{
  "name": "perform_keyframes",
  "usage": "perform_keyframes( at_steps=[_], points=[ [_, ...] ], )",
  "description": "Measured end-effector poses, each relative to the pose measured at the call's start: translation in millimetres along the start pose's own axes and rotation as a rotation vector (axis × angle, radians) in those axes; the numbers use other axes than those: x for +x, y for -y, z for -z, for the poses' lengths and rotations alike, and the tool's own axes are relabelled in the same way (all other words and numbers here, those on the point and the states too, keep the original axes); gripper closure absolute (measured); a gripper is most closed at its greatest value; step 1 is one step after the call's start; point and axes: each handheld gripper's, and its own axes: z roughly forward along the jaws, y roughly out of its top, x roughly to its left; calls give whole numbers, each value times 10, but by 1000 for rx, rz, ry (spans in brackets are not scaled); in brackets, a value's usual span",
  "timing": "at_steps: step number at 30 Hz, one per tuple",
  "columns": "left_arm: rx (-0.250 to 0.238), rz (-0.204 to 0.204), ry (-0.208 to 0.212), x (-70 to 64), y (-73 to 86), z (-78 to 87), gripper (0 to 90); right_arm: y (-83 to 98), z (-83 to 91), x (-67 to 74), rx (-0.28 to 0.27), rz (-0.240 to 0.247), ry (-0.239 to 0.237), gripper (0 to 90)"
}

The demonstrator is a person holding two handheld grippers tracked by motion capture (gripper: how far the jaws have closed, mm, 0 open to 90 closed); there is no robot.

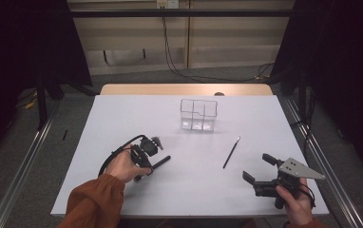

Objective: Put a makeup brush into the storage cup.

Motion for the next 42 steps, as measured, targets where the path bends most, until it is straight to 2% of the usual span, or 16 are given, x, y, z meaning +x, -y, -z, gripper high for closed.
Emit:
perform_keyframes(
  at_steps=[3, 16, 26, 28, 31, 34, 36, 42],
  points=[
    [-19, 22, 11, 16, 25, 5, 764, 0, 3, -4, -1, 3, 1, 0],
    [-76, 42, 48, 70, 98, 47, 765, 1, 0, -4, -2, -1, 2, 0],
    [-192, 88, 83, 137, 182, 170, 765, 0, 0, -4, -1, -2, 2, 0],
    [-225, 92, 88, 145, 206, 211, 765, 0, 0, -5, -2, -2, 2, 0],
    [-237, 75, 82, 171, 240, 256, 765, 0, 0, -6, -2, -3, 3, 0],
    [-269, 89, 89, 199, 279, 290, 765, 0, 0, -5, -2, -2, 3, 0],
    [-306, 102, 102, 216, 308, 314, 765, 0, 0, -6, -2, -4, 4, 0],
    [-355, 112, 121, 227, 371, 340, 765, 1, -1, -10, -4, -1, 4, 0]
  ],
)
